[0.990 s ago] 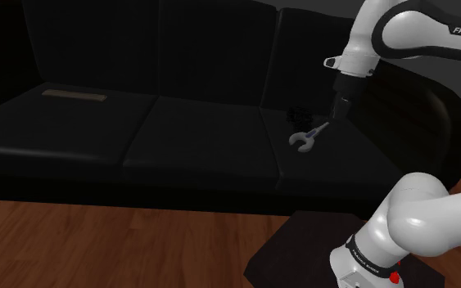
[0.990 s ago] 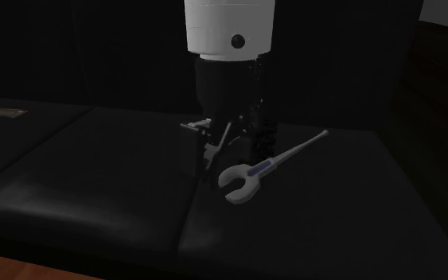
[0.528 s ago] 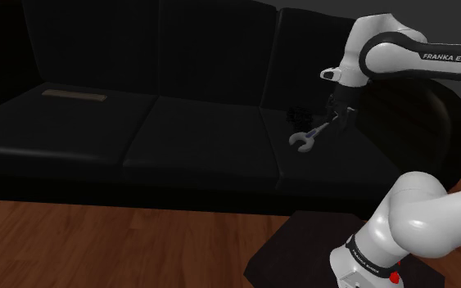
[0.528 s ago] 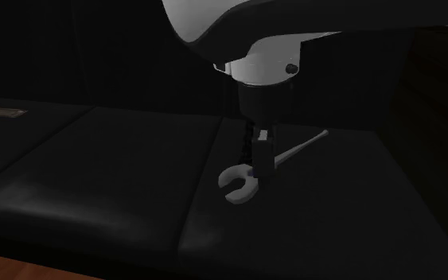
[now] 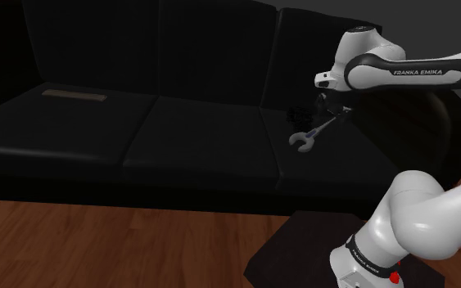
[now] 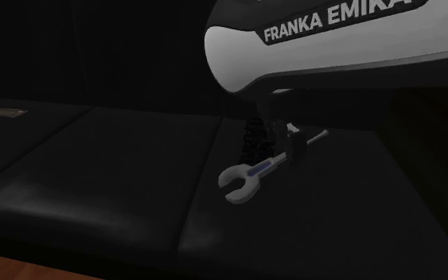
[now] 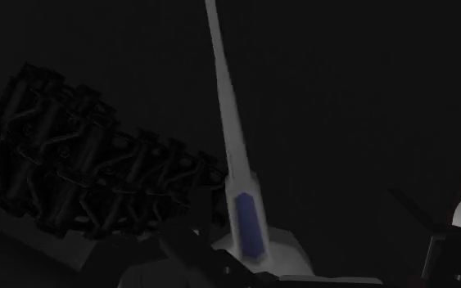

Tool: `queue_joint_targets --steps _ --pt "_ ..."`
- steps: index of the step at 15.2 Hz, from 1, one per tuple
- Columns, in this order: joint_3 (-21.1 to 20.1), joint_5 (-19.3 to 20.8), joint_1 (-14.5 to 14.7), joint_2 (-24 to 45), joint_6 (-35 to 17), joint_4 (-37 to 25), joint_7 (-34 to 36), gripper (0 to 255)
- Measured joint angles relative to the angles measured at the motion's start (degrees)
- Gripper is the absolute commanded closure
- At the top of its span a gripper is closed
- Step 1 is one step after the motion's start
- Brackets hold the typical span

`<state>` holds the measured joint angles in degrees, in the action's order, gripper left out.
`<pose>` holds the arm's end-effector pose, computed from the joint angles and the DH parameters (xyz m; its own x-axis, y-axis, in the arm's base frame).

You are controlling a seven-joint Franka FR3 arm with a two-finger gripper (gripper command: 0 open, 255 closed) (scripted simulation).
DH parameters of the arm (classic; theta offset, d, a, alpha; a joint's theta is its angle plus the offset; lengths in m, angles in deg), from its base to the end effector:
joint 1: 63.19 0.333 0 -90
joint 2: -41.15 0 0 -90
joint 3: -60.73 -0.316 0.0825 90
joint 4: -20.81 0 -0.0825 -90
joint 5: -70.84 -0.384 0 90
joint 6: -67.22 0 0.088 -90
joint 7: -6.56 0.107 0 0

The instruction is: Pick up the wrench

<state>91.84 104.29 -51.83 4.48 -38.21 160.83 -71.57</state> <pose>0.3427 -0.1878 0.4873 0.2814 0.9282 -0.2434 0.9583 -0.2850 0.0214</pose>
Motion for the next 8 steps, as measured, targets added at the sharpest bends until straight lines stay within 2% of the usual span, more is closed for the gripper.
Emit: queue_joint_targets --steps 3,8 --pt "3.2 2.8 1.9 3.1 -4.3 -1.3 -7.1 0" --pt "5.1 4.2 2.2 5.1 -8.9 1.0 -7.4 0"
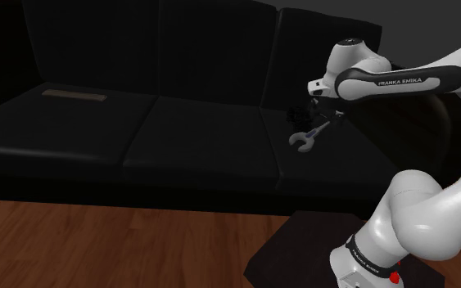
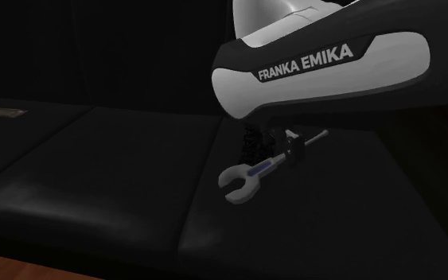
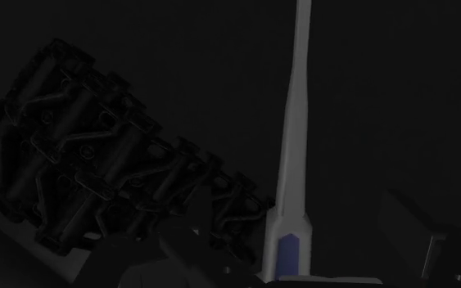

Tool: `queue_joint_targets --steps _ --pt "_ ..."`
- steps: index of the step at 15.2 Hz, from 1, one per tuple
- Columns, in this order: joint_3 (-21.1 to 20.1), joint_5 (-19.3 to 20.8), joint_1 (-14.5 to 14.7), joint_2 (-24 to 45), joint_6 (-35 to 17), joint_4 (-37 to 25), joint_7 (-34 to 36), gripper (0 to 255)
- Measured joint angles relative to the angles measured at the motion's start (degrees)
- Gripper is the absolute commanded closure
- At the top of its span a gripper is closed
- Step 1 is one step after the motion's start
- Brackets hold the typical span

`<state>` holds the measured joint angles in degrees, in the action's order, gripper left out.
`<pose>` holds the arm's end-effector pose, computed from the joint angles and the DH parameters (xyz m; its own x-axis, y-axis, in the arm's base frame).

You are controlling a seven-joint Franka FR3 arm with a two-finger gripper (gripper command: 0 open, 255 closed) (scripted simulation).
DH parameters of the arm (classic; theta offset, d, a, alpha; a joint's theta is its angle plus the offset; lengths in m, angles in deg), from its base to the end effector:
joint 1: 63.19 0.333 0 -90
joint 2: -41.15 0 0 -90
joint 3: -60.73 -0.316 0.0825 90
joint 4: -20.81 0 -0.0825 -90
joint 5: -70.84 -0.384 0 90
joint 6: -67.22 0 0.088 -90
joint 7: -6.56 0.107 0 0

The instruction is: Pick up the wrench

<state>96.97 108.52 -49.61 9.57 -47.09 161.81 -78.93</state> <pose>0.3640 -0.2039 0.4534 0.1285 0.9506 -0.2826 0.9916 -0.1279 0.0207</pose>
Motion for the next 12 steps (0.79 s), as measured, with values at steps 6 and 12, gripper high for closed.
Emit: queue_joint_targets --steps 6,12 --pt "0.8 0.7 -0.2 0.5 -1.9 1.4 0.4 255" --pt "0.8 0.7 -0.2 0.5 -2.0 1.4 0.4 255"
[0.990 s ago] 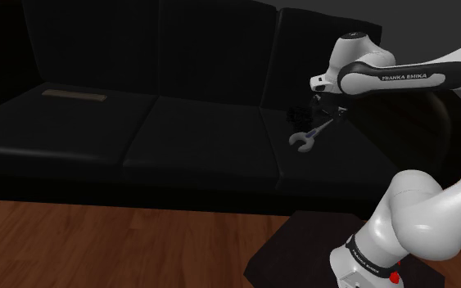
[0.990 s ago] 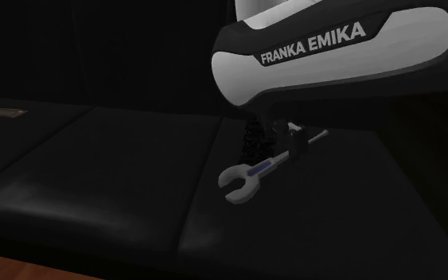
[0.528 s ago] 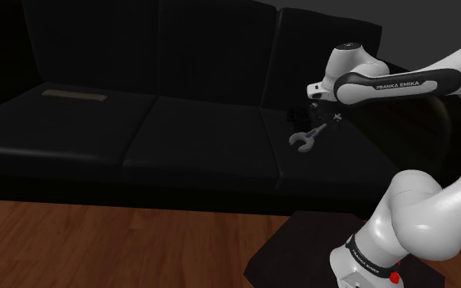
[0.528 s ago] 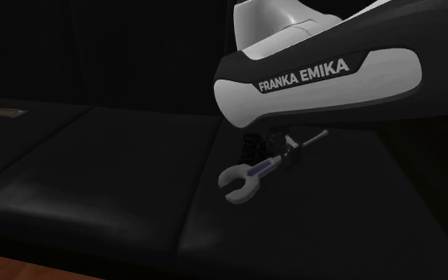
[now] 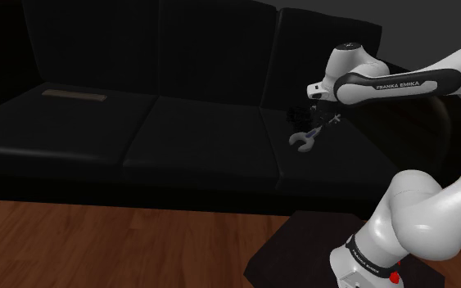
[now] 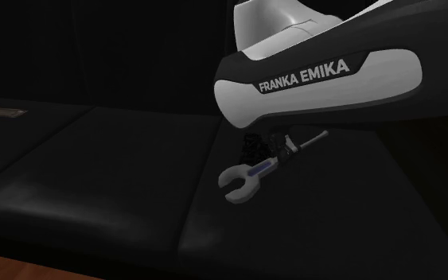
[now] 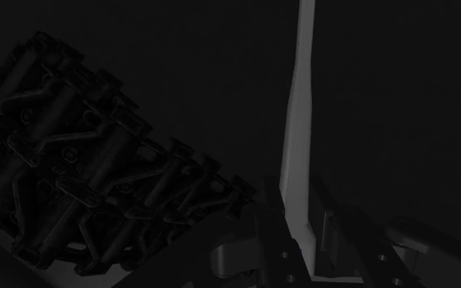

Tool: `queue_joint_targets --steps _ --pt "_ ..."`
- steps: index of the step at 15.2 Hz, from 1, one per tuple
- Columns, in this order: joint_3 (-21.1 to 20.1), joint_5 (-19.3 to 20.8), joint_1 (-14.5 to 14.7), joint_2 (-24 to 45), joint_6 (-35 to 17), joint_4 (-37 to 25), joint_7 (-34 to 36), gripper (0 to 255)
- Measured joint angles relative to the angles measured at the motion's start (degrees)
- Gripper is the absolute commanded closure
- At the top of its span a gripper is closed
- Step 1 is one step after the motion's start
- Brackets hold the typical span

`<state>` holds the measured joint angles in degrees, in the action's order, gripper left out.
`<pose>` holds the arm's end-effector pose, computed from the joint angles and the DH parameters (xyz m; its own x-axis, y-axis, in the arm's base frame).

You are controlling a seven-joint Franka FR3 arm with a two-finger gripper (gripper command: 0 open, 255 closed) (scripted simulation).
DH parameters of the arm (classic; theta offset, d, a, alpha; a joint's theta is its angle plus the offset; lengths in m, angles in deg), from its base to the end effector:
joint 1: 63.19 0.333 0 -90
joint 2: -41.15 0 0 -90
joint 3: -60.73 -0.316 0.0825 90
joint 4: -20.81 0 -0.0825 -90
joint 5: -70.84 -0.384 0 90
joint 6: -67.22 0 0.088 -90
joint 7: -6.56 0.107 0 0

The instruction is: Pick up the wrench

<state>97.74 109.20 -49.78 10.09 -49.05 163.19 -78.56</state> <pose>0.3627 -0.2049 0.4409 0.1273 0.9507 -0.2827 0.9917 -0.1265 0.0212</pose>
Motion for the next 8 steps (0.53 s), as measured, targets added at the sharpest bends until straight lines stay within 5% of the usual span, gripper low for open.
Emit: queue_joint_targets --steps 8 --pt "-1.6 -1.4 0.3 -1.2 4.5 -3.3 -1.2 255"
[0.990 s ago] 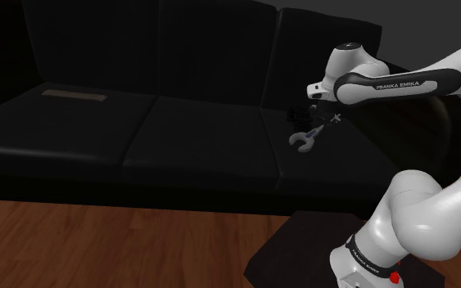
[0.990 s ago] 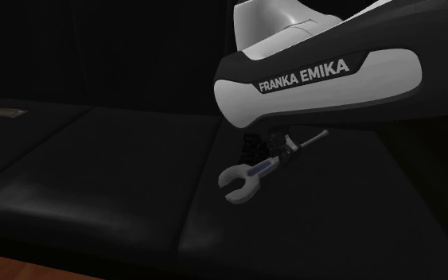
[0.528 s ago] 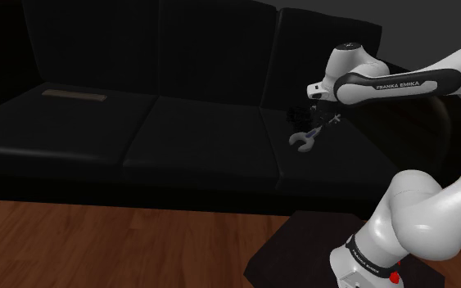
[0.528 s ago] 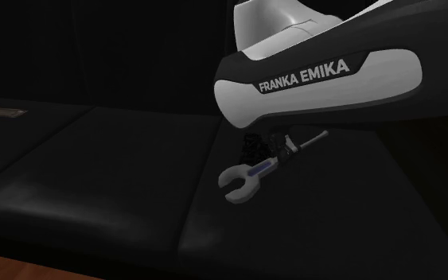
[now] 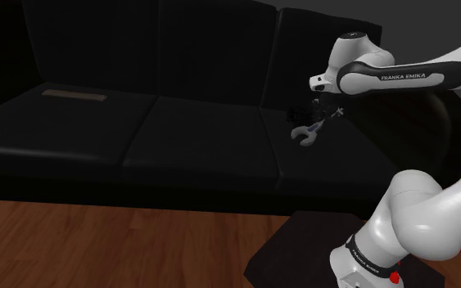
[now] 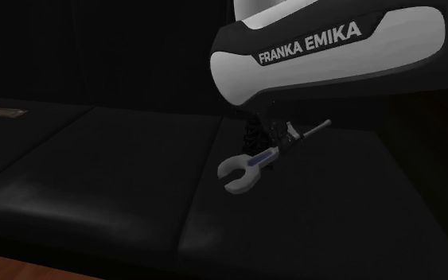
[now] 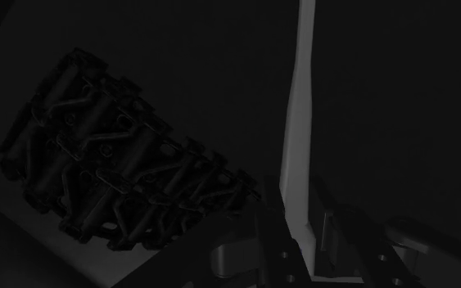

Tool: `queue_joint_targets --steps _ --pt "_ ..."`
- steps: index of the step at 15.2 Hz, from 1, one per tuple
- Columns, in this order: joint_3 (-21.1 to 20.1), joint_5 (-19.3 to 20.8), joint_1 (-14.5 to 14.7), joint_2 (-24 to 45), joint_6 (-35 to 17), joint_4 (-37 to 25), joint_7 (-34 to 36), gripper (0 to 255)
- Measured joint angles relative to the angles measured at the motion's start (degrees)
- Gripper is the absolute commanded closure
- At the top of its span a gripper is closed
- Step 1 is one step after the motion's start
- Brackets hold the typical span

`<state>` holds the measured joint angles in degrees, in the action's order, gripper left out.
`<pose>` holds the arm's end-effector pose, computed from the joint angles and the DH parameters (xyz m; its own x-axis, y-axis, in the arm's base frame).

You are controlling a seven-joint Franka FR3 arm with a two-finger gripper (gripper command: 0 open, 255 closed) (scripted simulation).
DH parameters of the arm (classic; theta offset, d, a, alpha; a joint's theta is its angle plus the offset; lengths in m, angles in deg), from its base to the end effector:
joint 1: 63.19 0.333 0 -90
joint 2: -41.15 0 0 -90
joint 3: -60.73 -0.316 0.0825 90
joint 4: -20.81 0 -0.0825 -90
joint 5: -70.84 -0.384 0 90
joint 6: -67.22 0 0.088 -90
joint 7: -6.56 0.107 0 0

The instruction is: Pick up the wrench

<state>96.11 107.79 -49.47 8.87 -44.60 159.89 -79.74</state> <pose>0.3646 -0.2043 0.4708 0.1275 0.9507 -0.2828 0.9917 -0.1267 0.0213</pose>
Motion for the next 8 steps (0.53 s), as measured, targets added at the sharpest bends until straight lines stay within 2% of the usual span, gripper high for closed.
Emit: queue_joint_targets --steps 8 --pt "-2.1 -1.5 0.1 -1.7 6.3 -4.8 -1.9 255"
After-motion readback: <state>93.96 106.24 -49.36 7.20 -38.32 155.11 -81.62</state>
